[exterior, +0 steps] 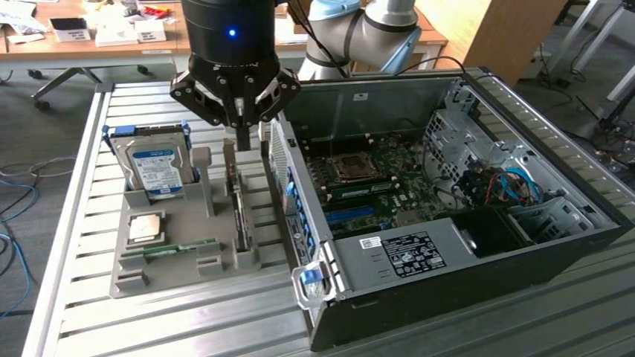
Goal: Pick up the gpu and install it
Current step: 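Reach for the gpu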
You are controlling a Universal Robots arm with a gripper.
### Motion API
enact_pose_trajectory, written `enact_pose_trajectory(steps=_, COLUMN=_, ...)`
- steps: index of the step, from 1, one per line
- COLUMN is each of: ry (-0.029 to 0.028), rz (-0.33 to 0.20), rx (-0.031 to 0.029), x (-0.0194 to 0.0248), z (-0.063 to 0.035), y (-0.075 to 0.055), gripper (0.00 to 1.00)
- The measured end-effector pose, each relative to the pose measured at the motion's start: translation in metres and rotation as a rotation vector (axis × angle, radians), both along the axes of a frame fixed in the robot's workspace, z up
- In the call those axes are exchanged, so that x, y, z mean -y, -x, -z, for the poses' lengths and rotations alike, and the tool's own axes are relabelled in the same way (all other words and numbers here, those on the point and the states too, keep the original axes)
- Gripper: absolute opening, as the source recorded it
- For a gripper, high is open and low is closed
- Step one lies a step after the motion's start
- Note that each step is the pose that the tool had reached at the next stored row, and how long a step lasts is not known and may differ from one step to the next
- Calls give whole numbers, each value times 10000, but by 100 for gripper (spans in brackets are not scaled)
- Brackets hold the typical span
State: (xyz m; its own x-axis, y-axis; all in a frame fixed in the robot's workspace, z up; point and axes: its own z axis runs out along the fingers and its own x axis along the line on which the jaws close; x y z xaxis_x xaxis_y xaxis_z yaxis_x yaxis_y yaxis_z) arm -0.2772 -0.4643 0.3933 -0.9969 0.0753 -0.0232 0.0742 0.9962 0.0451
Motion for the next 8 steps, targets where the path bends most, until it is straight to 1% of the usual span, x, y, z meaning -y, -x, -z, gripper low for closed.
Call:
enact_pose_trajectory(steps=4, ry=1, rz=1, rx=0, x=26, z=0, y=0, gripper=11)
enact_pose_trajectory(steps=8, ry=1, rz=1, rx=0, x=27, z=0, y=0, gripper=11)
